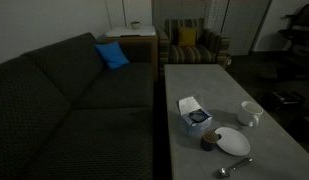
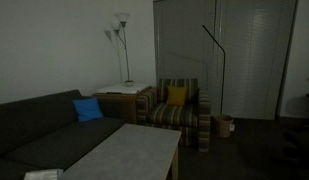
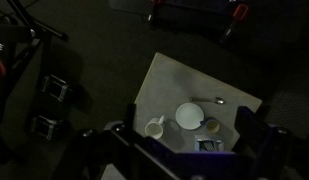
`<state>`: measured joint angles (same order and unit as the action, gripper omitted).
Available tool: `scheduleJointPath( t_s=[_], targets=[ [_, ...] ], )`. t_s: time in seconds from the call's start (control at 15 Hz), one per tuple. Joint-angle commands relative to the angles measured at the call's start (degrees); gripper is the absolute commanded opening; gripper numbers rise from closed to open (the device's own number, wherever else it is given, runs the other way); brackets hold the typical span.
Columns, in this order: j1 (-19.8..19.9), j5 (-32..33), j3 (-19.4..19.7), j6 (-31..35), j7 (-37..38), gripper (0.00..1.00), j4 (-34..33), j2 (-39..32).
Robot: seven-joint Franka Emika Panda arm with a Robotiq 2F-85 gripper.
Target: Put the mug at the right edge of the box
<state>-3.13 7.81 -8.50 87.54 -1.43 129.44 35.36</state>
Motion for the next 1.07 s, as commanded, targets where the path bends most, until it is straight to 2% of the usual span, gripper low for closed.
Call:
scheduleJointPath(
  t_s=[0.0, 0.4, 0.6, 0.87, 1.0],
  targets=[
    [-1.24, 0.45, 0.87, -0.26, 0.56, 1.00, -0.21, -0.20],
    [-1.62, 0.59, 1.04, -0.16, 0.19, 1.00, -0.18, -0.49],
    [-4.23, 4.47, 0.85, 0.26, -7.57, 1.00, 1.35, -1.42],
    [-7.77, 8.44, 0.38, 5.49, -12.64, 1.00, 4.41, -2.17],
    [-8.42, 8.72, 0.79, 8.66, -12.44, 1.00, 5.23, -4.18]
  ],
)
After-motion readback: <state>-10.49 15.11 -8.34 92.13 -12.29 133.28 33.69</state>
